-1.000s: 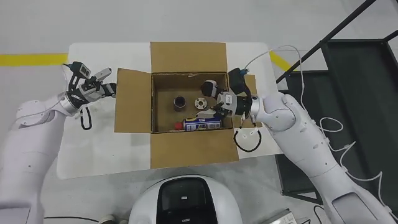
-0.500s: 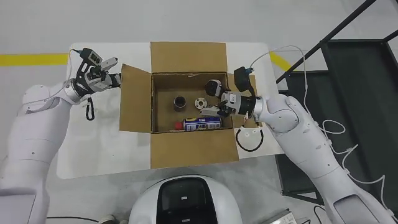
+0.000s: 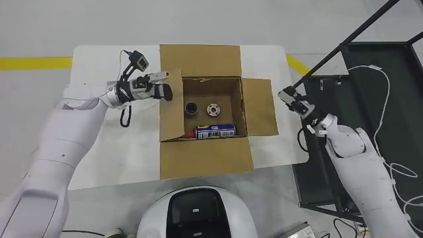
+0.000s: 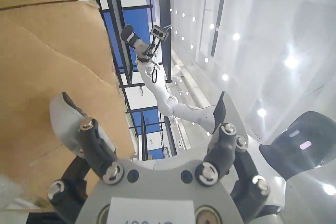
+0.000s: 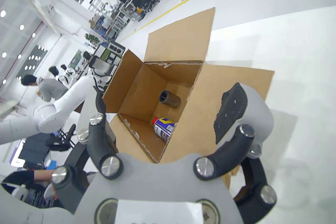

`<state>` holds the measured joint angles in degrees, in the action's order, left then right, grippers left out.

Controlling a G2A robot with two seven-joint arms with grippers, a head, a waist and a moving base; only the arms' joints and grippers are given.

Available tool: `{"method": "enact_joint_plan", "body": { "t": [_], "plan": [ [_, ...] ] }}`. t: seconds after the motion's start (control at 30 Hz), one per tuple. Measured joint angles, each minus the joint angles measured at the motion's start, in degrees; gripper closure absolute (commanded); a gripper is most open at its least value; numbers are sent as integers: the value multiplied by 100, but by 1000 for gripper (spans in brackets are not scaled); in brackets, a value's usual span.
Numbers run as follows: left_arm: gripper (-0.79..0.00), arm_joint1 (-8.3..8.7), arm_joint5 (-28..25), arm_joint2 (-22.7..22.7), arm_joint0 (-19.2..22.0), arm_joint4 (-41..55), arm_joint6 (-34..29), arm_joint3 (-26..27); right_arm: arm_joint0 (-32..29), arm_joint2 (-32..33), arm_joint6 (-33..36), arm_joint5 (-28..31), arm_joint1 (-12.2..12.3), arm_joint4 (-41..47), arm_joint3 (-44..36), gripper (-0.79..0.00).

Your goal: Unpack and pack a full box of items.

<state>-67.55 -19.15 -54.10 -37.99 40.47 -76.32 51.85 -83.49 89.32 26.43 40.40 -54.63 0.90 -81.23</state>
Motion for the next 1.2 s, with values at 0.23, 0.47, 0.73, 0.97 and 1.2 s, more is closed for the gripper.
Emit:
{"method": "enact_joint_plan", "body": {
  "t": [0.23, 0.47, 0.73, 0.97, 1.2],
  "plan": [
    [-785, -172, -493, 446, 74, -625, 178, -111, -157, -206, -222, -139, -89, 543, 541, -785],
    [-785, -204, -948, 592, 132, -1353, 296, -67, 50, -641, 417, -132, -163, 999, 919, -785],
    [-785, -164, -979, 488, 54, -1599, 458, -3, 169, -797, 683, 294, -238, 1822, 931, -785],
    [-785, -96, -862, 219, -15, -1525, 706, 33, 77, -516, 1119, 604, -205, 2663, 239, -785],
    [-785, 57, -717, -273, -196, -1290, 750, 335, 434, -1075, 1676, 232, -282, 2790, -537, -785]
  ]
}}
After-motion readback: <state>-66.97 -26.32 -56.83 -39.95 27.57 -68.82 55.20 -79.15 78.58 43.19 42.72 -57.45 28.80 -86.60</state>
